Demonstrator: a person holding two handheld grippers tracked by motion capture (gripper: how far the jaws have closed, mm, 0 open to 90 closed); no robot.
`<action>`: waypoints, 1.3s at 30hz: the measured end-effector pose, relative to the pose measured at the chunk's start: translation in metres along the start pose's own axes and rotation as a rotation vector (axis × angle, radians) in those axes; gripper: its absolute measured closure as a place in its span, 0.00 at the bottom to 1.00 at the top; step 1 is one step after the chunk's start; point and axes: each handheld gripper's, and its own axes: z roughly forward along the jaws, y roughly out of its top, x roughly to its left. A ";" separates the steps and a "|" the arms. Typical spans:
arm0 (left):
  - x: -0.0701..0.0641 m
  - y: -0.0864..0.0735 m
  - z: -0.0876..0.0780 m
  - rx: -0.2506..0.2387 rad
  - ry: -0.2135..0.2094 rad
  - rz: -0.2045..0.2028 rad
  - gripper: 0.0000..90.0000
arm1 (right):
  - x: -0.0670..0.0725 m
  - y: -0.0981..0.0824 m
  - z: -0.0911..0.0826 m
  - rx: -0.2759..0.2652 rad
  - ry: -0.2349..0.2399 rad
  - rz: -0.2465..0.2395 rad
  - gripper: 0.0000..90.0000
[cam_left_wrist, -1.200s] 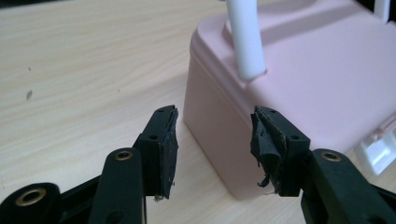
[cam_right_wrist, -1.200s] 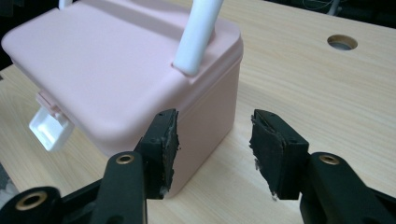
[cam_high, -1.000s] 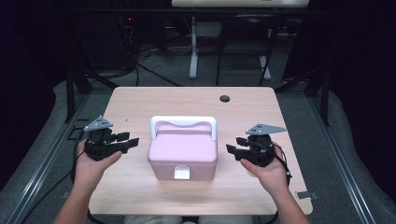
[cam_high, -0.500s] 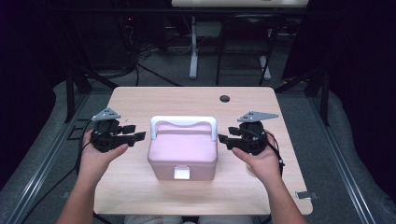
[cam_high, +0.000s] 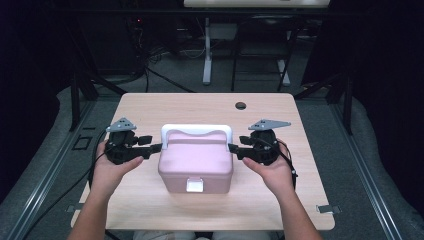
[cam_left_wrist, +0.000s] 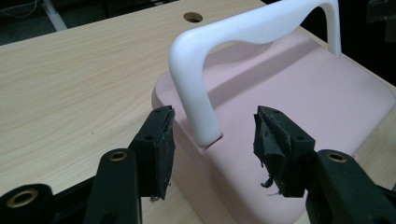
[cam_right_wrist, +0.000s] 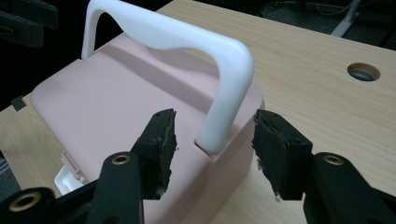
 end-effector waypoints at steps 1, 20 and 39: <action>0.001 -0.001 0.000 -0.001 -0.004 -0.004 0.52 | -0.001 -0.001 0.001 0.004 0.001 0.002 0.53; 0.004 -0.013 0.031 0.012 -0.016 0.005 0.52 | -0.007 -0.018 0.029 0.006 0.033 0.022 0.51; 0.000 -0.014 0.031 -0.029 0.005 0.035 0.73 | 0.002 -0.018 0.031 -0.036 0.013 -0.048 0.68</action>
